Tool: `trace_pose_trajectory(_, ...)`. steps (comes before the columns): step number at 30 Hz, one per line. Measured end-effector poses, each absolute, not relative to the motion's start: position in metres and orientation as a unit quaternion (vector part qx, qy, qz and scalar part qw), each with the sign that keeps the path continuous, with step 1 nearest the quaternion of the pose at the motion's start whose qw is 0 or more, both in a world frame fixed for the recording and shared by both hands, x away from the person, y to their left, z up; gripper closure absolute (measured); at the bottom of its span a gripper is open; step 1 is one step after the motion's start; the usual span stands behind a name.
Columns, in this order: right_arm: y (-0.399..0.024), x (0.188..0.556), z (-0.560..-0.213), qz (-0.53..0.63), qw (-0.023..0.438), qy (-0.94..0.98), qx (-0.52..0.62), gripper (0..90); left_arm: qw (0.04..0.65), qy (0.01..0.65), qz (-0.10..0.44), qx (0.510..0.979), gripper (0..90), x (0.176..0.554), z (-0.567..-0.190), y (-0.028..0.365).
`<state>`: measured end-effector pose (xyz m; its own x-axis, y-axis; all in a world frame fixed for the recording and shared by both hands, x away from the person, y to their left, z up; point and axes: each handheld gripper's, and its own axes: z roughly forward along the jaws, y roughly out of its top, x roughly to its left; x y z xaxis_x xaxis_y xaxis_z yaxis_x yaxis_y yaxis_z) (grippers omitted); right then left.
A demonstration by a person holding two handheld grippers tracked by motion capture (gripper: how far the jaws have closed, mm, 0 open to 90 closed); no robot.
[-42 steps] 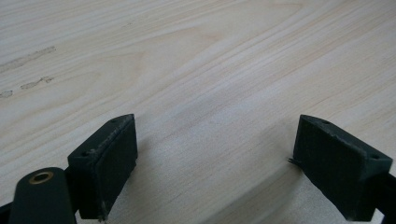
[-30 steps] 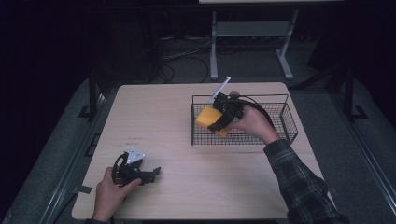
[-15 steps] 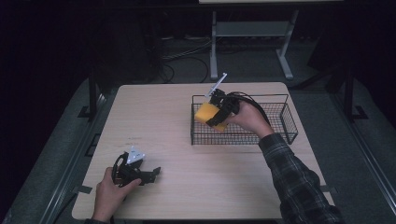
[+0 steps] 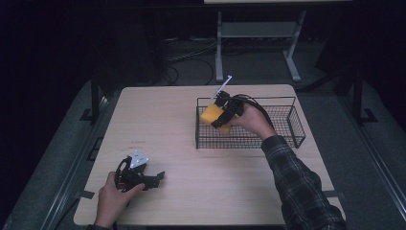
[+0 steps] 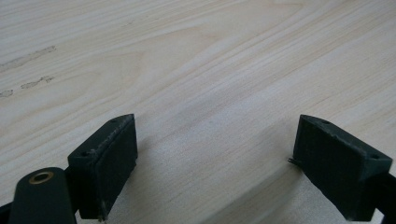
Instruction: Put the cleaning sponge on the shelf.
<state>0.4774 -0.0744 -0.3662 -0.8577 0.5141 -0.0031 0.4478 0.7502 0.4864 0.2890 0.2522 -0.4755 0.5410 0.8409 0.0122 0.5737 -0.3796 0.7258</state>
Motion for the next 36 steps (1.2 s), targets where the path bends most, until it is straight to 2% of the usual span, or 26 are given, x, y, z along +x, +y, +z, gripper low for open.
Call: trace_pose_trajectory(36, -0.057, 0.499, -0.409, 0.198, 0.045, 0.943, 0.265, 23.2, 0.343, 0.438, 0.194, 0.808, 12.8, 0.289, -0.475, 0.252)
